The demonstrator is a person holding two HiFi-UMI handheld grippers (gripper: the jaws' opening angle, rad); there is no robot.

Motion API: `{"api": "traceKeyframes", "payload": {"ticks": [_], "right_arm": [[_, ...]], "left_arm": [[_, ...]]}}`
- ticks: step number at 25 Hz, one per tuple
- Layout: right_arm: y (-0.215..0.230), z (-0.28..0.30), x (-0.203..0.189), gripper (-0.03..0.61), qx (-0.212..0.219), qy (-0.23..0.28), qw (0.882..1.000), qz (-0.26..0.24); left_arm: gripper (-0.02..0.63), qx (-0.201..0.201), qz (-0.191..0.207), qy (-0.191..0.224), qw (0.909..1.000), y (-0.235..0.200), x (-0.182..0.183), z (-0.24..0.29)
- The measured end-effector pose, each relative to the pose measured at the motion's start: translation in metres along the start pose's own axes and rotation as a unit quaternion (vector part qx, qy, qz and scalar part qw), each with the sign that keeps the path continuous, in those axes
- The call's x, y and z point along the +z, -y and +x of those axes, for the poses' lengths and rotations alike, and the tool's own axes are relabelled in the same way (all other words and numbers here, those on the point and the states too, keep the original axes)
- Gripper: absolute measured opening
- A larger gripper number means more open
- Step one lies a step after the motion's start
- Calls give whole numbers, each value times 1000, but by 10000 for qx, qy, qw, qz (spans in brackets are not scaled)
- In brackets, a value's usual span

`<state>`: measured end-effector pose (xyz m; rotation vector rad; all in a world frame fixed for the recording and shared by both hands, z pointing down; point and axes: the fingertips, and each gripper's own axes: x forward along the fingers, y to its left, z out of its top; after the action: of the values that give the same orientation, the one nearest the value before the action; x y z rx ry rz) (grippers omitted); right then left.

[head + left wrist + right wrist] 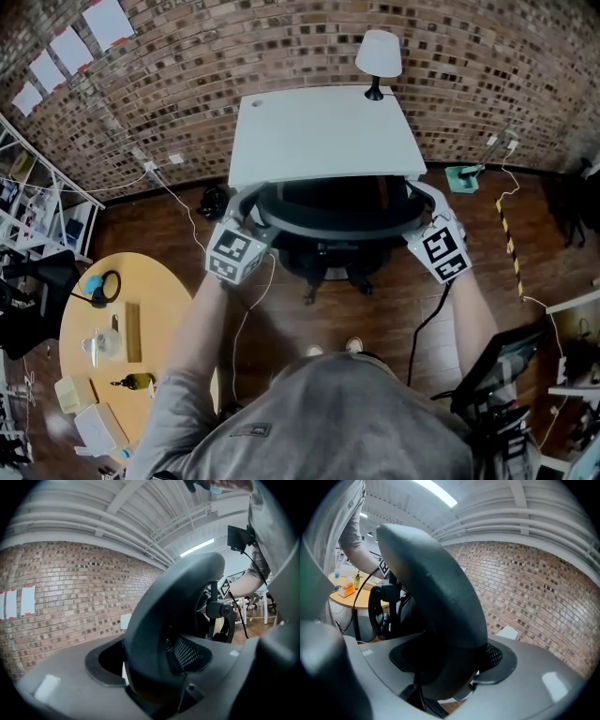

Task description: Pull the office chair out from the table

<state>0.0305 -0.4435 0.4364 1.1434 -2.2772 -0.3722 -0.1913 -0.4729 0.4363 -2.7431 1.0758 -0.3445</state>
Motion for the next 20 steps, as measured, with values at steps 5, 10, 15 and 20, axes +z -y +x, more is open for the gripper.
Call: {"api": "traceKeyframes", "payload": {"ticks": [5, 10, 15, 20], "right_arm": [[-8, -9, 1, 322, -53, -54, 10000, 45], [-11, -16, 0, 322, -97, -72, 9999, 63], [-14, -24, 0, 324, -125, -103, 9998, 86], [-25, -33, -2, 324, -87, -51, 9999, 73]], "left_arm": [[313, -1, -27, 69, 10000, 6, -3, -9], [313, -10, -101, 169, 9998, 12, 3, -14], [310, -13, -243, 269, 9993, 19, 6, -21], [310, 75, -343, 184, 9992, 30, 4, -31]]}}
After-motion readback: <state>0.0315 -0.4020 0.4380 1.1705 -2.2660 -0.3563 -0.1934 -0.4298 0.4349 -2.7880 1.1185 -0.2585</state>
